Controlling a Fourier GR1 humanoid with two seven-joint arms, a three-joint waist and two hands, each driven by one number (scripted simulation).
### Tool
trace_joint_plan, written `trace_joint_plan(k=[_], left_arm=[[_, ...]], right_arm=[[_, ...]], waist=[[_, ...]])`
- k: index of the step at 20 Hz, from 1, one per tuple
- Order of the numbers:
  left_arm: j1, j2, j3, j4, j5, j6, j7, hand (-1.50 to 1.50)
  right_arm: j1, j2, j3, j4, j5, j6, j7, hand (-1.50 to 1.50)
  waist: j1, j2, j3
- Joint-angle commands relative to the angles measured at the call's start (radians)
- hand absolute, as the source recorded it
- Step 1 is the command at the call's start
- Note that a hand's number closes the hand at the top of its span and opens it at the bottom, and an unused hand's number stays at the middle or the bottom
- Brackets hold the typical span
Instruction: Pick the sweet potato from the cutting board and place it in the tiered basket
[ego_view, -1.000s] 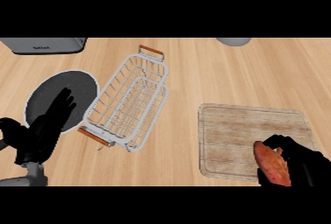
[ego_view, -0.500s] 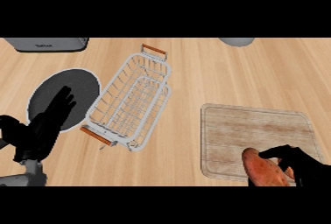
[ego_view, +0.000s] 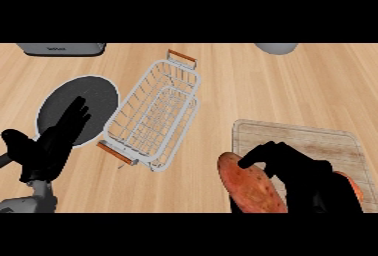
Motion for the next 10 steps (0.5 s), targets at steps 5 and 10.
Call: trace_joint_plan(k=[5, 10], left_arm=[[0.001, -0.014, -0.018, 0.018, -0.010, -0.018, -0.013, 0.00], [-0.034, -0.009, 0.012, 0.024, 0.017, -0.025, 0.008, 0.00]], right_arm=[[-0.459, 0.145, 0.079, 0.283, -0.015, -0.029, 0.323, 1.50], [-0.580, 0.147, 0.071, 0.455, -0.099, -0.132, 0.368, 1.50]], waist=[[0.014, 0.001, 0.000], [0.012, 0.002, 0.002]])
